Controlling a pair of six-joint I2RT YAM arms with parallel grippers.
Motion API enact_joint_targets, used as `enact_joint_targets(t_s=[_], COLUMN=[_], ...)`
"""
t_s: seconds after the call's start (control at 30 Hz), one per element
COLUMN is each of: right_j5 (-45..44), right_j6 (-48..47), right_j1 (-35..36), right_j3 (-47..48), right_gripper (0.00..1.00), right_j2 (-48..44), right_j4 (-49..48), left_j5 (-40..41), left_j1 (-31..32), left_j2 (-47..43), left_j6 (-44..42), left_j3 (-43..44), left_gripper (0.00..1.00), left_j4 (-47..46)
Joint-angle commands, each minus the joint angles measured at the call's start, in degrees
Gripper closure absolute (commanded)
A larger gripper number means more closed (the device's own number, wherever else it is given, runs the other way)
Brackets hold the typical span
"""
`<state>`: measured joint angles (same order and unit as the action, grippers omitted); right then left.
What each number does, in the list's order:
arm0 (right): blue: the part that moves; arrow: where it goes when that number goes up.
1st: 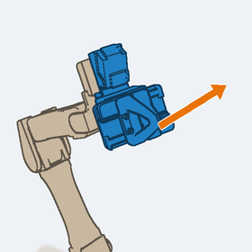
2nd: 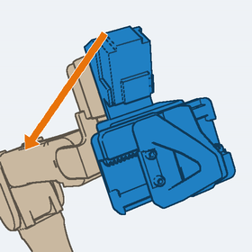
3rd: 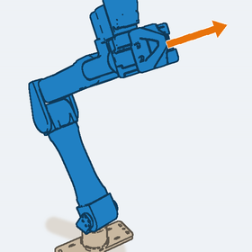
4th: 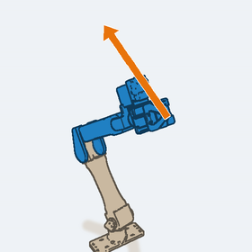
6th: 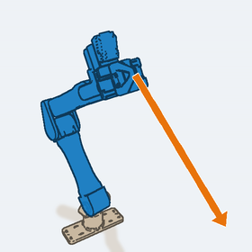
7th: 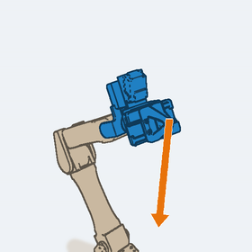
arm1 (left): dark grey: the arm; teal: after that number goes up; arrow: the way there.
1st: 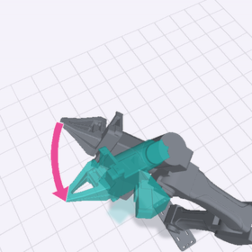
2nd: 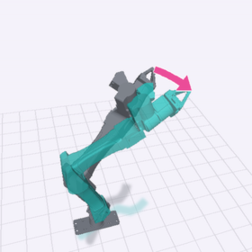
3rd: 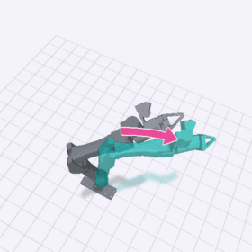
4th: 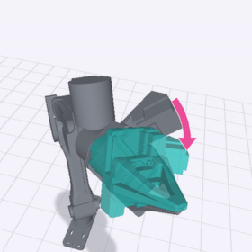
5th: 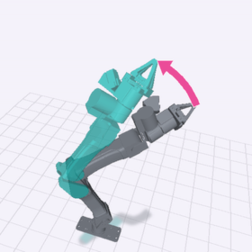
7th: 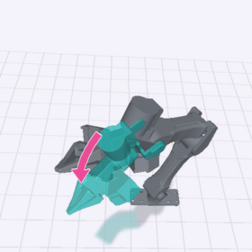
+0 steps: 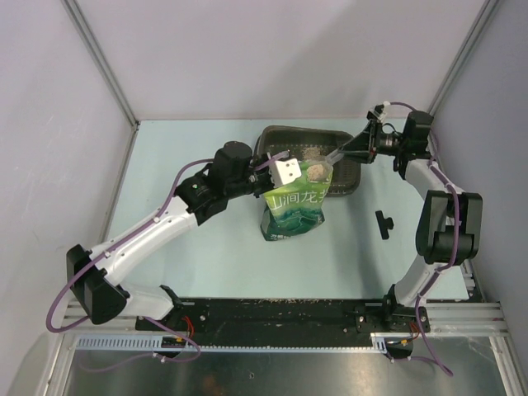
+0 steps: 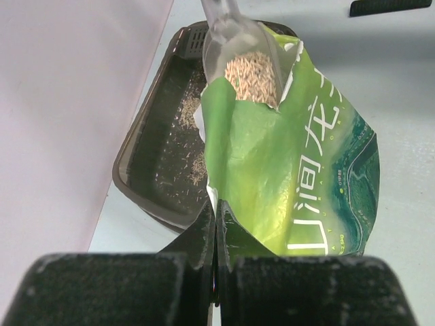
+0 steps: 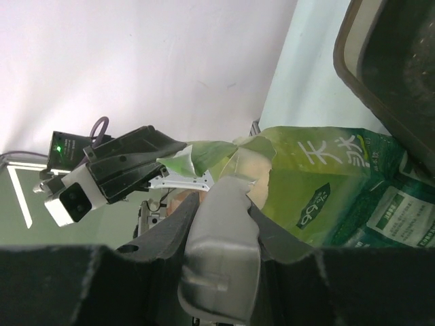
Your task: Fill the litter box with clean litter
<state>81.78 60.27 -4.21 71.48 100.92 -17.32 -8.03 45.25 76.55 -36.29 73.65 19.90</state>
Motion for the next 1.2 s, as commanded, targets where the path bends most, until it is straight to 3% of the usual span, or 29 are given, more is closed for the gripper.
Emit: enact_joint_targets(t_s=[0.0,0.07,0.33,1.17], right_j5=[5.49,6.37,7.25,8.05], right_j6=[2.83,2.14,-10.17,2.48], right_j1=[-2.73,-3.61,-4.84,-9.59], right_j3=[0.41,0.5,0.5,0.5], right_gripper=[1.0,1.0,1.0,1.0], right_j2=[-0.64,-0.99,-2.22,-4.6], right_j4=[-5.53,-5.36,10.11,-2.45], left_j5=[2.76,3.28,3.55,3.72], left_j1=[0.1,0.1,-0.08,-0.17], left_j2=[-0.09,-0.44,-1.41,-1.14], left_j6=[-2.29,-2.47,-3.17,-3.78], left_j3=[3.43,3.35,2.47,2.29], left_gripper=[1.0,1.0,1.0,1.0], left_j4=[-2.23,-2.23,-2.23,-2.23])
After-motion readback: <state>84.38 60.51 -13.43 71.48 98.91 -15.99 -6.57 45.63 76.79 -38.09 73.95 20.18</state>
